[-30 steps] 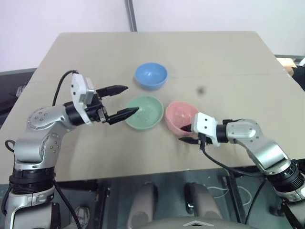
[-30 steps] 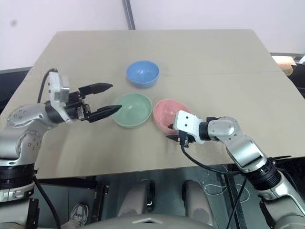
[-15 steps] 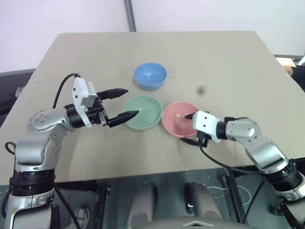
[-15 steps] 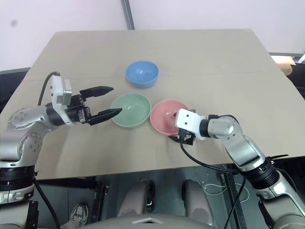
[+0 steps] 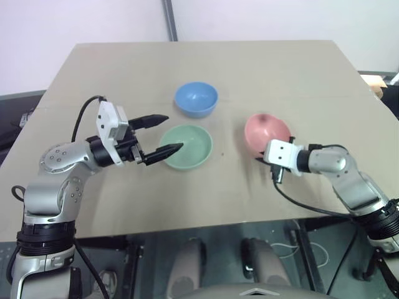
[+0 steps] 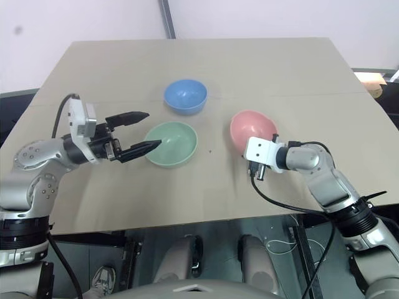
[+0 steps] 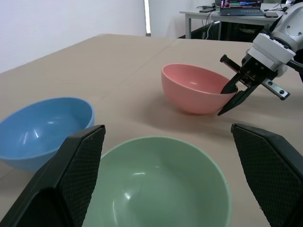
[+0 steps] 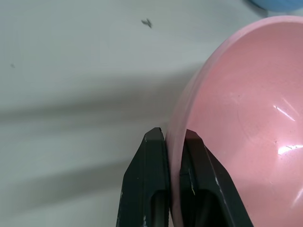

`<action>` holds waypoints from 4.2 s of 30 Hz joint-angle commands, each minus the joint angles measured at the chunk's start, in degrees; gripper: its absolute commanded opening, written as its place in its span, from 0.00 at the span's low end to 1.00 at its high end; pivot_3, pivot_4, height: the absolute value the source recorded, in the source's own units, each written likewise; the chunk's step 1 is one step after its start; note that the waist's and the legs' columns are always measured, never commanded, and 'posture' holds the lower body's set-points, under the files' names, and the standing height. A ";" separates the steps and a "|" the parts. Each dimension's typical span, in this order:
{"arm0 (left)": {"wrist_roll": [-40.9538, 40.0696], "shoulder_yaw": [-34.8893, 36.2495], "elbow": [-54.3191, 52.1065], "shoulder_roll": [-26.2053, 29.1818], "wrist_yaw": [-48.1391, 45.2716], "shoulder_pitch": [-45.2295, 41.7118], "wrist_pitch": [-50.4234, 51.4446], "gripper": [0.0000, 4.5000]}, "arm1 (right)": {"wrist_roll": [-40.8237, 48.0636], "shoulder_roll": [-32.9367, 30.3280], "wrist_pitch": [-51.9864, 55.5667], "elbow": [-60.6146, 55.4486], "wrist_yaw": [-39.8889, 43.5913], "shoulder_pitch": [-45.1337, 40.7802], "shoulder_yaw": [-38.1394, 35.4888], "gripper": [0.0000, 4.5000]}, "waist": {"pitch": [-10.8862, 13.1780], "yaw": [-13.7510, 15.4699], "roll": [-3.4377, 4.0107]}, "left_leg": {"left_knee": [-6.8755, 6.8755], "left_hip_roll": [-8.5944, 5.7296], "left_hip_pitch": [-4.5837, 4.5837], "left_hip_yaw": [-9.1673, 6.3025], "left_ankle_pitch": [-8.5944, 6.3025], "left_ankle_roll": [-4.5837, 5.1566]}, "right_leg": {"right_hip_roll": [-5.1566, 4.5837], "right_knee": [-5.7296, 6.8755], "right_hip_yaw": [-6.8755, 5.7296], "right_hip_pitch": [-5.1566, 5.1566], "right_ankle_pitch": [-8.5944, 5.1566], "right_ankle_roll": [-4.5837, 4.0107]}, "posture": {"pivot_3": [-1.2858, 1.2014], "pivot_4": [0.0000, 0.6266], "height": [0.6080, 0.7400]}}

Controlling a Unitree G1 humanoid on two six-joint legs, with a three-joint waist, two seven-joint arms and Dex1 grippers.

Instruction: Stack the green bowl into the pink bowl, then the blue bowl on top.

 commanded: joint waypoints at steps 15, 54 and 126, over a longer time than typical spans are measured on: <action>8.56 -2.59 -6.24 3.75 2.05 2.95 -3.77 1.00 | 15.73 2.49 12.12 -14.26 3.72 -0.99 -12.69 0.81 | 0.00 0.03 0.00 | 0.00 0.01 -0.02 -0.03 0.00 0.00 | 0.00 0.00 -0.01 0.00 0.01 0.00 | 0.52 0.24 1.00; 26.88 -31.66 11.63 -6.92 -17.68 -36.15 -21.14 0.01 | 34.84 -11.76 26.50 -31.12 3.60 32.25 -52.10 0.82 | -0.05 1.25 -0.04 | 0.06 -0.09 -0.01 -0.18 0.00 0.01 | 0.02 -0.10 -0.09 0.20 -0.04 0.30 | 0.52 0.24 1.00; 31.92 -29.35 39.66 -20.07 -15.72 -50.47 -32.00 0.01 | 37.94 -7.31 19.56 -32.77 -9.56 34.15 -47.70 1.00 | -0.02 1.32 -0.08 | 0.16 -0.08 -0.10 -0.34 -0.01 0.02 | 0.14 -0.13 0.01 0.28 0.02 0.01 | 0.52 0.24 1.00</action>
